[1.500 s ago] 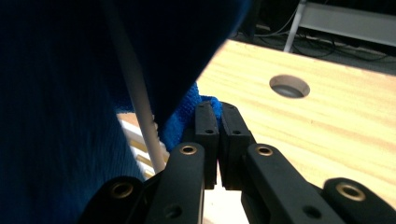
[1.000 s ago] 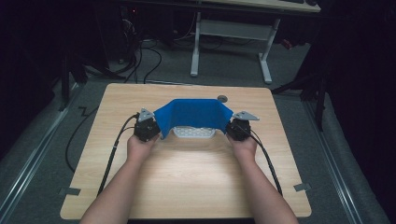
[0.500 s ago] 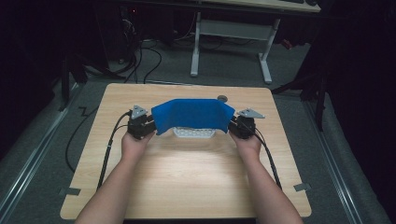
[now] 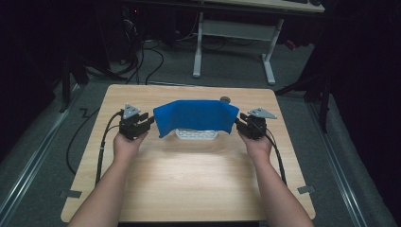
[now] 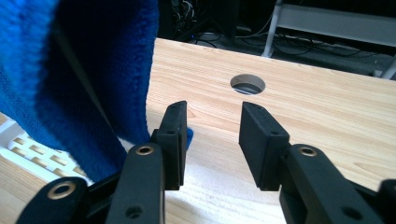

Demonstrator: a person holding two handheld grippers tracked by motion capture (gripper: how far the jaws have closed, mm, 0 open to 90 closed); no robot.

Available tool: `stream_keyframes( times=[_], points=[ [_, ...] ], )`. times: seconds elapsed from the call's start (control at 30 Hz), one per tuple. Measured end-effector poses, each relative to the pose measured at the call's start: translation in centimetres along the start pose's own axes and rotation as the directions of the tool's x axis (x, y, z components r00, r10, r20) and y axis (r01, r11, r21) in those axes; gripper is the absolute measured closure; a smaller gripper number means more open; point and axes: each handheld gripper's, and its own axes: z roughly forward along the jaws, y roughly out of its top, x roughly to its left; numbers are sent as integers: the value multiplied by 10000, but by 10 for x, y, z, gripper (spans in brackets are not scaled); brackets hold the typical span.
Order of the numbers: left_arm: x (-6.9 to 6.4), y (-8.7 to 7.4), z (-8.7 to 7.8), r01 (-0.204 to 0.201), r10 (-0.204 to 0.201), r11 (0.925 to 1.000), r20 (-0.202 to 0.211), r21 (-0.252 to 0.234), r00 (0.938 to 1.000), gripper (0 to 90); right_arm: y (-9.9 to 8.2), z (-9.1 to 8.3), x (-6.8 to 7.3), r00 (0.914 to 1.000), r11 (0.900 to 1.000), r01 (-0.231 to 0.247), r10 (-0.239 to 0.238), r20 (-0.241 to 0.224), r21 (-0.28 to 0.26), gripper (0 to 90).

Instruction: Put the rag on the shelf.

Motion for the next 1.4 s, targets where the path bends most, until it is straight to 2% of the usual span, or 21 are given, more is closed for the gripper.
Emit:
stream_keyframes(
  times=[0.03,0.17,0.3,0.37,0.43,0.47,0.6,0.67,0.7,0.77,0.8,0.83,0.9,0.93,1.03,1.1,1.17,1.2,1.23,1.33,1.4],
  points=[
    [1,-2,-3,-84,85,10000,-89,50,9999,643,0,-2,-1,10000,10000,5,-5,4,43,616],
    [6,-9,-13,99,-98,9999,-170,49,9998,642,2,-13,-5,9998,10000,26,-26,174,32,604],
    [8,-13,-22,101,-99,9999,-250,90,9996,639,3,-20,-6,9997,9999,112,-113,226,3,594],
    [7,-17,-32,252,-253,9997,-218,-70,9994,635,3,-26,-5,9994,9999,164,-163,293,-16,588],
    [5,-21,-40,203,-205,9998,-292,-73,9994,630,1,-37,-6,9996,9993,61,-51,283,-369,588],
    [4,-24,-45,189,-191,9998,-256,-52,9995,630,1,-39,-7,9997,9995,18,-10,245,-318,580],
    [1,-31,-61,136,-136,9999,-226,6,9997,618,-3,-52,-6,9983,9991,430,-428,403,-43,559],
    [-2,-35,-67,80,-77,9998,-199,190,9998,614,-6,-59,-4,9966,9975,666,-653,505,-251,553],
    [-3,-37,-70,49,-45,9997,-162,240,9999,610,-7,-63,-2,9967,9977,631,-618,529,-229,538],
    [-7,-41,-77,47,-45,9996,-84,284,10000,606,-8,-70,2,9967,9974,725,-723,371,-31,516],
    [-9,-44,-80,80,-80,9993,2,375,10000,603,-10,-73,3,9959,9963,852,-848,318,-129,511],
    [-12,-47,-83,40,-42,9991,39,423,10000,598,-13,-79,7,9947,9948,980,-971,337,-284,505],
    [-18,-53,-89,-94,87,9984,139,556,9999,590,-17,-86,13,9938,9939,1093,-1090,195,-121,484],
    [-21,-57,-91,-139,129,9979,157,638,9998,584,-20,-90,17,9927,9924,1208,-1206,94,-215,483],
    [-33,-70,-98,-58,33,9976,365,697,9993,564,-30,-103,29,9897,9894,1427,-1430,-101,-273,472],
    [-41,-78,-99,-56,16,9958,440,910,9990,547,-38,-109,37,9883,9882,1504,-1510,-210,-300,467],
    [-51,-86,-100,258,-335,9943,732,1031,9968,526,-50,-115,47,9888,9892,1450,-1457,-336,-224,461],
    [-59,-90,-101,564,-664,9927,929,1063,9935,512,-54,-117,51,9894,9902,1386,-1393,-415,-179,457],
    [-66,-94,-101,629,-736,9926,1023,1036,9920,508,-61,-120,55,9899,9911,1322,-1328,-494,-137,448],
    [-89,-103,-101,218,-372,9922,1241,1231,9916,492,-76,-124,67,9914,9934,1145,-1141,-642,24,420],
    [-106,-109,-99,-78,-168,9891,1652,1471,9861,484,-85,-126,74,9901,9921,1241,-1225,-683,199,400]
  ],
)
